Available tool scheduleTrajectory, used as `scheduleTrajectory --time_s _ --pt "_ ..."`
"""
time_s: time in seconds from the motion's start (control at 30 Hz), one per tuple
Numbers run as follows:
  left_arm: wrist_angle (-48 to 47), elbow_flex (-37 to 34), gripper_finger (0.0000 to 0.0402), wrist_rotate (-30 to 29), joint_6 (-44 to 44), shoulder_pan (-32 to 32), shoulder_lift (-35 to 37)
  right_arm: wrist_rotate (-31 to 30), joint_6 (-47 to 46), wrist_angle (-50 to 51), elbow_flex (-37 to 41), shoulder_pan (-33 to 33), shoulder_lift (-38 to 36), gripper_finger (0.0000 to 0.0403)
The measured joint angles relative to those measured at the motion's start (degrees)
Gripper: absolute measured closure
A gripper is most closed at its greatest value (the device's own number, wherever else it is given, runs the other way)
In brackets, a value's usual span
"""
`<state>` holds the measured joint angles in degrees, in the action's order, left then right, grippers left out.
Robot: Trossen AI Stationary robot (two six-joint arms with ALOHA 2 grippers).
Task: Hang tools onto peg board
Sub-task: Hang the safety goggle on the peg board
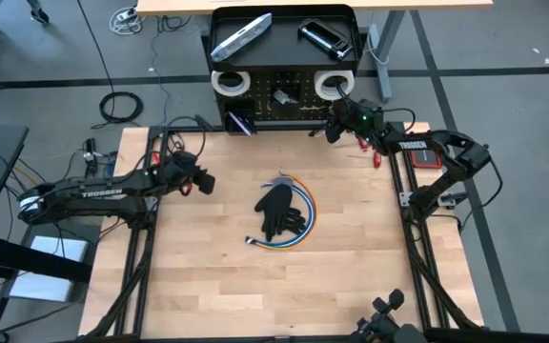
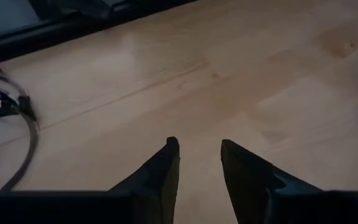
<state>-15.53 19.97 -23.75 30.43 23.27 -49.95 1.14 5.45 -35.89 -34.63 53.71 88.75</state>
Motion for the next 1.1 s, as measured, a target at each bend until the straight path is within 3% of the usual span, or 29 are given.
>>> scheduleTrajectory --time_s 0.33,0.57,0.87,1.1 --pt "-5.9 0.1 0.0274 0.5 2.6 0.3 0.0 3.4 -3.2 5.8 1.4 -1.3 -2.9 0.0262" --pt "-10.6 4.4 0.0274 2.6 1.2 11.5 -2.0 3.0 -8.2 5.7 7.9 -3.9 -13.6 0.0261" --pt "-7.6 6.4 0.0274 10.4 -4.5 27.5 -14.5 1.1 -16.4 7.0 16.2 -15.7 -30.1 0.0262" --pt "-18.6 19.8 0.0274 8.6 -9.3 29.7 -19.8 -6.5 -19.2 14.7 16.8 -25.2 -36.7 0.0262"
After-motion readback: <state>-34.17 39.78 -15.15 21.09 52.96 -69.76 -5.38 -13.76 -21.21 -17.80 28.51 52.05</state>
